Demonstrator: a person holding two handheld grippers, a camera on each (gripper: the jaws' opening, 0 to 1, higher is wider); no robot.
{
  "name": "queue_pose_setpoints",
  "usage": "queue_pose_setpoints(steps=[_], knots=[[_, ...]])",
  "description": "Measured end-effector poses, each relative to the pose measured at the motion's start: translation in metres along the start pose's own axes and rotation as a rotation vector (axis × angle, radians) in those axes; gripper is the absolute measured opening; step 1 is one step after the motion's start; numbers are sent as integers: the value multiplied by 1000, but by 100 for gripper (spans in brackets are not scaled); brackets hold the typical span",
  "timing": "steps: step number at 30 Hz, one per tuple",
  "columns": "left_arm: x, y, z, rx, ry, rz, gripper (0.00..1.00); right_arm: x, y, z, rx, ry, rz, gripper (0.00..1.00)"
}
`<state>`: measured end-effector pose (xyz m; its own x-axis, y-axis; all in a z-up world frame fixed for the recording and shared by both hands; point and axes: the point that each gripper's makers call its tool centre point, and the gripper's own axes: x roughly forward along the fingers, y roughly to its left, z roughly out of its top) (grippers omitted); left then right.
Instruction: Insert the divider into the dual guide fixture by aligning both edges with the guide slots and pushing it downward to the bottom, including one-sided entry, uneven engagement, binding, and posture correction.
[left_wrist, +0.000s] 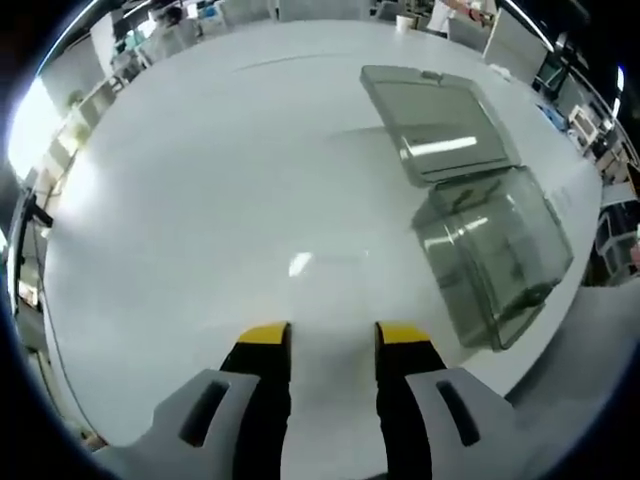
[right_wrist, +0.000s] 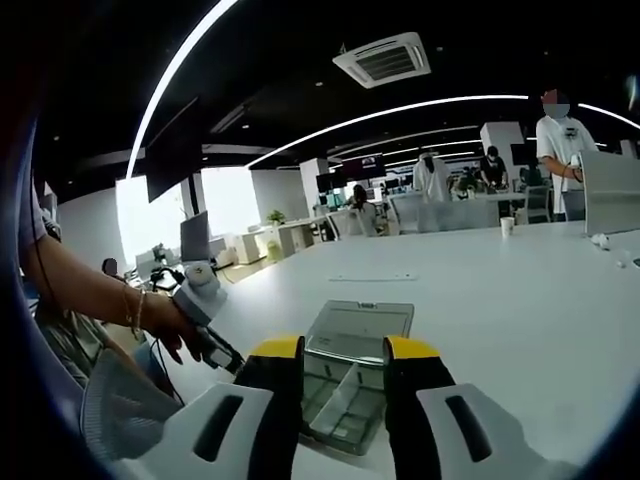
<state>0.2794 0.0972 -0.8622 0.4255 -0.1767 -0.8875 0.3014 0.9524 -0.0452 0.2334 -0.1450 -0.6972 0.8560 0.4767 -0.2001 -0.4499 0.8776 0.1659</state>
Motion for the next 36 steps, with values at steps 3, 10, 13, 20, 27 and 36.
queue_pose_setpoints(steps=[3, 10, 13, 20, 27, 36], knots=[[0, -1, 1, -9, -8, -3, 30, 0, -1, 0, 3, 0, -1, 27], [-1, -2, 5, -17, -20, -10, 30, 1, -1, -1, 0, 6, -1, 27], [-2, -3, 5, -22, -24, -14, 30, 1, 0, -2, 1, 9, 0, 27], [-3, -4, 9, -35, -40, -25, 30, 1, -1, -2, 0, 10, -1, 26], [-7, -5, 12, -69, -62, -41, 30, 1, -1, -3, -3, 13, -3, 26], [-13, -5, 17, -154, -101, -77, 30, 2, -1, -4, -6, 22, -6, 26]])
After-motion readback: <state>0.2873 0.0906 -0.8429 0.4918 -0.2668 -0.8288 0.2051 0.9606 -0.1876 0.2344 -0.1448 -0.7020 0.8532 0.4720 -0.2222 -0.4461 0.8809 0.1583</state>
